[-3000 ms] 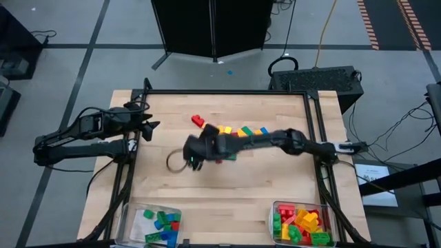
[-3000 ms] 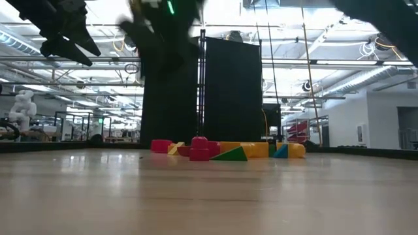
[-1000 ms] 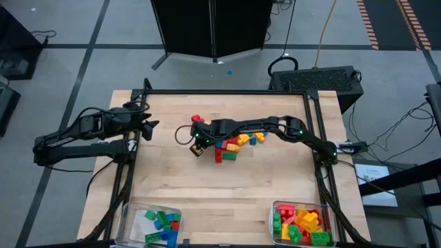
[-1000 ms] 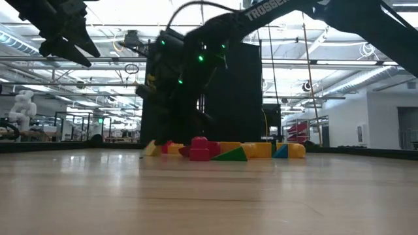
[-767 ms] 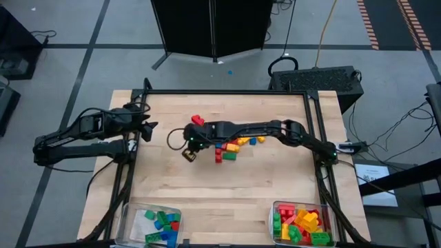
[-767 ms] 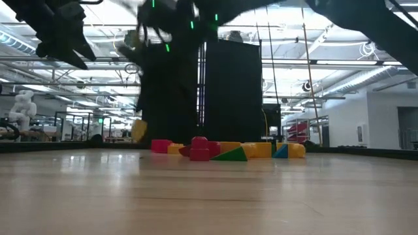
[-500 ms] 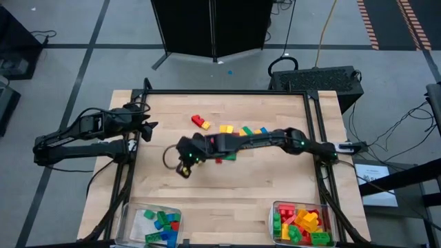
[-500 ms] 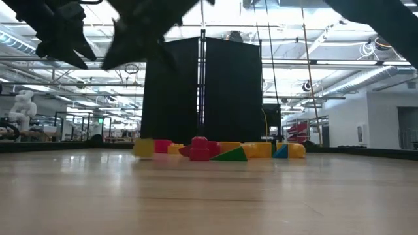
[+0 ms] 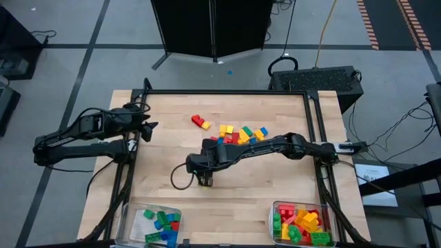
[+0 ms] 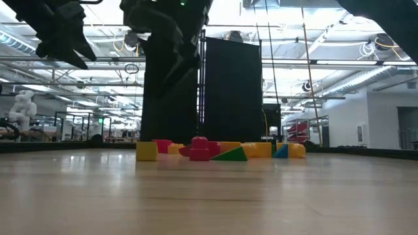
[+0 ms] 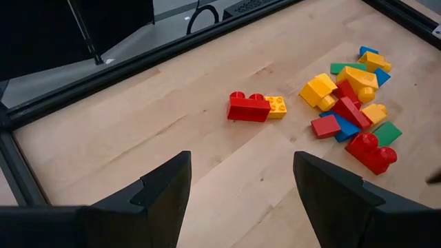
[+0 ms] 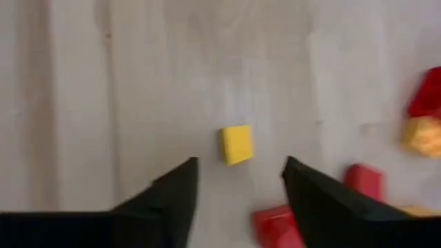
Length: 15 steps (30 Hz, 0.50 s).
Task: Sort blocks by size
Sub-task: Put the yellow triangular block into the left transparent bin
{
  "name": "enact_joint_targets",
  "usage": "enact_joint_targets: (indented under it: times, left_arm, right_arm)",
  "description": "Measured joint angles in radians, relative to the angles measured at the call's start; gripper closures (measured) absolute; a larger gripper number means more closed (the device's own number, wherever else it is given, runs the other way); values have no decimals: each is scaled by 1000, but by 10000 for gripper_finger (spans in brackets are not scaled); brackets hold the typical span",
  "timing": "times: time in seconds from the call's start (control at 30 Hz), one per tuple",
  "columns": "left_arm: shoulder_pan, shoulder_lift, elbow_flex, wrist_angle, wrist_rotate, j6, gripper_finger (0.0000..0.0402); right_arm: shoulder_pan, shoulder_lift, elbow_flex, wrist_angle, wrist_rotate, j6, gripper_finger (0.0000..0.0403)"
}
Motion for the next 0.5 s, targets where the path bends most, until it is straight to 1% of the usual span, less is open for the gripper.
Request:
enact_joint_targets:
  times: [0.1, 0.13, 0.2, 0.33, 0.5]
  left_arm:
    - [0, 0, 0, 0, 1, 0, 146]
    - [0, 0, 0, 0, 1, 0, 146]
    - [0, 0, 0, 0, 1, 0, 146]
    - [0, 0, 0, 0, 1, 0, 146]
    - [2, 1, 0, -8, -6, -1, 146]
  right_arm:
    - [-11, 6, 0, 18, 31, -34, 135]
    - [-16, 11, 1, 26, 29, -34, 118]
    - [-21, 29, 1, 41, 17, -37, 98]
    - [-19, 63, -2, 86, 13, -53, 92]
    - [-27, 98, -2, 104, 12, -63, 111]
